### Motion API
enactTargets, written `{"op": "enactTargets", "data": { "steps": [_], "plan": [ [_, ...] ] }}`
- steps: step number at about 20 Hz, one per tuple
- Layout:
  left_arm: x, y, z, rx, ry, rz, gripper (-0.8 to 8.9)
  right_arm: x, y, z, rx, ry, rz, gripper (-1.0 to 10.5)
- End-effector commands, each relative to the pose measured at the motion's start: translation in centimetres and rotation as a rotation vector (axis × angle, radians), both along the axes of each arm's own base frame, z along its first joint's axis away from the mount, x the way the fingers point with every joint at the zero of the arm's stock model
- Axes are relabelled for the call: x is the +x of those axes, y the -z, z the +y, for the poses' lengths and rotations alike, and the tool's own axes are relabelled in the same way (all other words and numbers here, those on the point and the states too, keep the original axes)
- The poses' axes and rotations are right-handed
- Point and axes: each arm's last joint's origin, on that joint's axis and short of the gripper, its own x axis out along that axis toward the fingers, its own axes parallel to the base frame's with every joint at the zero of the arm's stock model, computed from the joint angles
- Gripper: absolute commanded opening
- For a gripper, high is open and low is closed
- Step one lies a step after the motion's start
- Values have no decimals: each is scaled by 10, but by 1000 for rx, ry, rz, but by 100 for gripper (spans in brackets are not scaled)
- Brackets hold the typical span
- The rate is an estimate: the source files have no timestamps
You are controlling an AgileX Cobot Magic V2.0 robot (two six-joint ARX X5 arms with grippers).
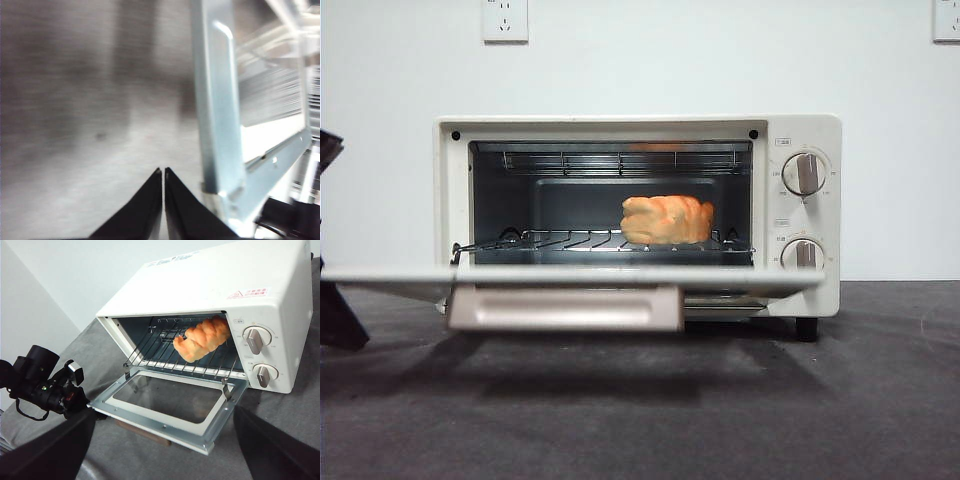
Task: The left arm flap open the oven, the right arm pick bread and place it into oven, the left arm flap close the oven
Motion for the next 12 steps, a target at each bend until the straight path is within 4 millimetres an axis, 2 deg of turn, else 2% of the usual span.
{"op": "enactTargets", "data": {
  "steps": [1,5,12],
  "plan": [
    [8,-10,-3,-59,20,-34,15,-2,-6,-1,35,-4,-4,441],
    [19,-36,-1,-81,-10,-116,15,-2,-6,-1,40,-3,0,442],
    [54,-106,3,-168,-154,-430,15,-1,-6,-1,40,-2,0,441]
  ]
}}
